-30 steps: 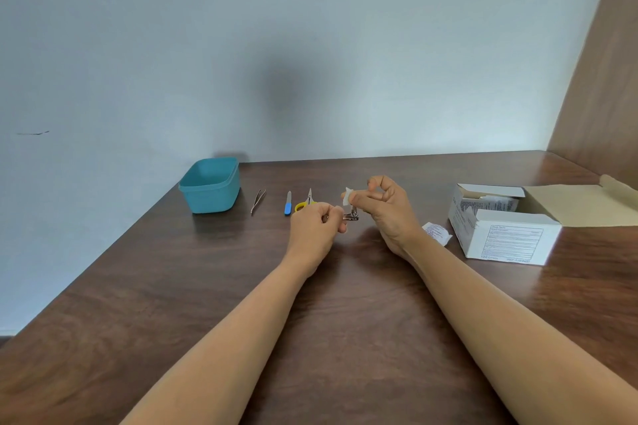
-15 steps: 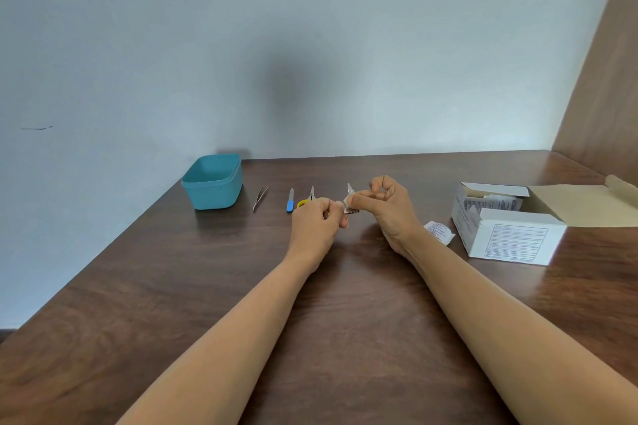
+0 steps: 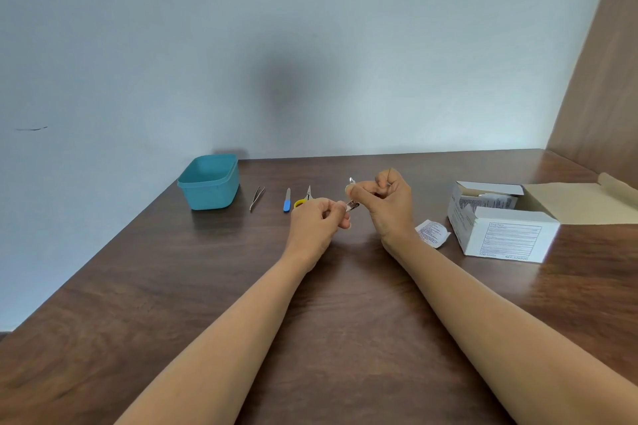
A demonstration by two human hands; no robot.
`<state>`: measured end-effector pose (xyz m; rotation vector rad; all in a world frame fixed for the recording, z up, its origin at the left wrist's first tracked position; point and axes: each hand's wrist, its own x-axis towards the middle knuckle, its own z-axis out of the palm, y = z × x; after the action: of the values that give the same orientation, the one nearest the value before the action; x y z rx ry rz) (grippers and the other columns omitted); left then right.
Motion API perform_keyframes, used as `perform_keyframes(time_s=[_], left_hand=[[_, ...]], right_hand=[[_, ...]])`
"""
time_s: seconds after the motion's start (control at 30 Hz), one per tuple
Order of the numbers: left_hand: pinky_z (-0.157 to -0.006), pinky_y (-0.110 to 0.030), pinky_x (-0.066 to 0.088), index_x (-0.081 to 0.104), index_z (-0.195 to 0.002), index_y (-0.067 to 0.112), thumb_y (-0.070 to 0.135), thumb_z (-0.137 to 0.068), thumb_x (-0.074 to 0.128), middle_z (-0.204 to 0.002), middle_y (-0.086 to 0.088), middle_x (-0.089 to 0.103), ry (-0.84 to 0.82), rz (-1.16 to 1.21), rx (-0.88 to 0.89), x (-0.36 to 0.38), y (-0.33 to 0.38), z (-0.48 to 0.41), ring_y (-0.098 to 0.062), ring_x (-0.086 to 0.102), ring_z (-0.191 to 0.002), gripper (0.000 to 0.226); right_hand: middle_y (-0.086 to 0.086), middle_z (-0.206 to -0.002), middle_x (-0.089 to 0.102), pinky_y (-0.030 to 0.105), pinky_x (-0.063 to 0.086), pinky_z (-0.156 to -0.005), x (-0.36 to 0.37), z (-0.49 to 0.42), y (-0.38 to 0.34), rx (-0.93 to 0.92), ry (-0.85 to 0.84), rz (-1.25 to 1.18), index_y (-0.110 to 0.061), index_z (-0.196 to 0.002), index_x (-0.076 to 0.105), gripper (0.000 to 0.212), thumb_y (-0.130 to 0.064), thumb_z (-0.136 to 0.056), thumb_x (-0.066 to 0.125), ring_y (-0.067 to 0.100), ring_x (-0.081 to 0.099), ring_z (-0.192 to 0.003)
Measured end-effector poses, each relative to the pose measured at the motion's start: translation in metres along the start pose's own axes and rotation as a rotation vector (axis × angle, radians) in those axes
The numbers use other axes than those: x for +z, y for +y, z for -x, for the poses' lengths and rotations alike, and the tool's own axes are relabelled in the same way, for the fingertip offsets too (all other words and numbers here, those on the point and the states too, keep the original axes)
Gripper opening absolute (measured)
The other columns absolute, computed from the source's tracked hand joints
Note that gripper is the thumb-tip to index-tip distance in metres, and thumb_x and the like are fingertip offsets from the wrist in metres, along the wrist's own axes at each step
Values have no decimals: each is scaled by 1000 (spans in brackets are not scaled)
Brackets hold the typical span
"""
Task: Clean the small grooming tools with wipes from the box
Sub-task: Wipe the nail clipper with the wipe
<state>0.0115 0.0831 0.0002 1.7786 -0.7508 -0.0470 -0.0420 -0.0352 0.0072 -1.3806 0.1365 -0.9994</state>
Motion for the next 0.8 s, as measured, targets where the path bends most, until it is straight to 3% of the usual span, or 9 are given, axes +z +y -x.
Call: perform_keyframes(time_s=[0.1, 0.27, 0.37, 0.47, 0.63, 0.8], left_hand=[[-68, -22, 45, 70, -69, 18, 26, -95, 54, -59, 9, 67, -16, 4, 13, 0, 2, 1, 3, 54, -59, 31], [-68, -23, 46, 70, -68, 17, 25, -95, 54, -59, 8, 68, -29, -2, 28, 0, 3, 1, 2, 53, -57, 33], [-71, -29, 49, 69, -65, 20, 25, -95, 54, -60, 7, 68, -32, -15, 36, 1, 2, 0, -4, 54, -59, 34], [-71, -31, 50, 67, -64, 23, 24, -95, 54, -59, 9, 68, -45, -30, 48, 1, 1, 0, -4, 55, -59, 33], [-70, -22, 48, 68, -70, 18, 23, -96, 52, -60, 11, 67, -7, 4, 24, 2, 2, 0, 1, 53, -58, 31], [-65, -6, 43, 63, -79, 15, 16, -99, 50, -71, 5, 65, 85, 259, -19, 0, 4, -1, 8, 56, -60, 24]], right_hand=[[5, -54, 54, 33, 52, -75, 1, 1, -1, -23, 12, -15, -17, -73, 28, 49, 12, -76, 67, 19, 44, -56], [12, -58, 57, 22, 52, -75, 3, 1, -4, -53, 16, -66, -17, -72, 28, 48, 12, -78, 65, 21, 49, -60], [0, -54, 64, 19, 50, -74, 4, 1, -5, -55, 35, -90, -17, -72, 29, 47, 12, -79, 65, 13, 59, -57], [3, -59, 65, 18, 50, -74, 5, 0, -5, -34, 89, -153, -18, -72, 31, 46, 10, -79, 67, 15, 63, -66], [-1, -58, 54, 17, 45, -61, -4, -6, -2, 38, 217, -196, -19, -68, 36, 43, 2, -77, 73, 6, 56, -55], [-2, -54, 57, 17, 42, -52, -11, -8, 2, 202, 146, -172, -16, -72, 48, 29, -1, -80, 71, 7, 50, -49]])
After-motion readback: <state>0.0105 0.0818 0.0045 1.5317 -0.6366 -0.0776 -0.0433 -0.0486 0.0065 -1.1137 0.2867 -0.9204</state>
